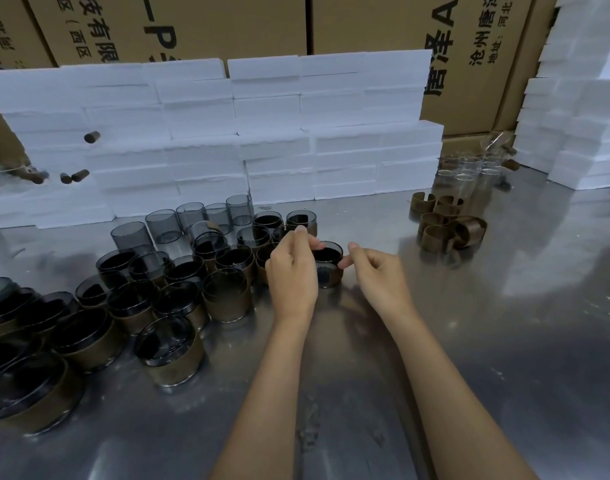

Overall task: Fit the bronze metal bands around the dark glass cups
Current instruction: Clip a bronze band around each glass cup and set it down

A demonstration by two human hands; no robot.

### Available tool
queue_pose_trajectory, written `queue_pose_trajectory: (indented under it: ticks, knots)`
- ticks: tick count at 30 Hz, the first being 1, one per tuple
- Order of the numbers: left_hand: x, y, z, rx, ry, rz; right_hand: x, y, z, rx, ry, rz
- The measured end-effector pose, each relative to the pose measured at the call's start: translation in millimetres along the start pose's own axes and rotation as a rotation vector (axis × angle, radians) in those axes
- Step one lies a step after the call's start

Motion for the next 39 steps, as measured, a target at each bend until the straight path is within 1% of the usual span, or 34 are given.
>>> queue_pose_trajectory:
  ticks: [5, 7, 8, 10, 12, 14, 16, 19, 22, 24, 26, 27, 33, 37, 39]
  knots:
    - [-10, -1, 0, 0.04, -0.109, 0.116, -5, -7, 1, 0.068, 0.039, -0.074]
    - [-16, 0, 1, 0.02, -0.145, 0.141, -6, -11, 1, 0.103, 0.067, -0.093]
    - [-20, 2, 3, -0.003, -0.154, 0.137, -7, -12, 2, 0.096, 0.076, -0.089]
    - [-27, 9, 17, -0.062, -0.158, 0.113, -9, -13, 7, 0.031, 0.07, -0.061]
    - [-33, 20, 49, -0.102, -0.148, 0.121, -11, -13, 14, -0.036, 0.022, -0.046]
    - [-36, 33, 95, -0.075, -0.138, 0.263, -14, -14, 20, -0.063, -0.015, -0.037]
    - [-26, 46, 142, 0.041, -0.085, 0.519, -16, -16, 22, -0.075, -0.034, -0.057]
    - [9, 58, 197, 0.341, 0.023, 0.874, -19, -18, 26, -0.093, -0.043, -0.094]
    - [45, 57, 225, 0.595, 0.076, 1.127, -23, -18, 30, -0.11, -0.038, -0.08]
    - [62, 53, 233, 0.684, 0.105, 1.212, -25, -18, 32, -0.111, -0.044, -0.073]
    - [74, 51, 237, 0.691, 0.131, 1.215, -27, -18, 32, -0.105, -0.05, -0.048]
    - [78, 50, 236, 0.669, 0.128, 1.199, -27, -18, 33, -0.102, -0.054, -0.031]
    - [77, 45, 222, 0.471, -0.017, 1.089, -27, -19, 34, -0.082, -0.082, 0.005]
    - [41, 38, 213, 0.293, -0.131, 0.766, -28, -18, 34, -0.08, -0.081, -0.003]
    - [15, 33, 204, 0.242, -0.191, 0.65, -26, -17, 34, -0.071, -0.097, 0.014]
Point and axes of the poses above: each hand's wrist, its own z-axis towards the middle knuckle, its own y-axis out of the back of the hand, x = y × z, the point moved 1 cm from there along z, towards the middle knuckle, and after that the axes turned 10 degrees about -y, right-handed, at the moved point
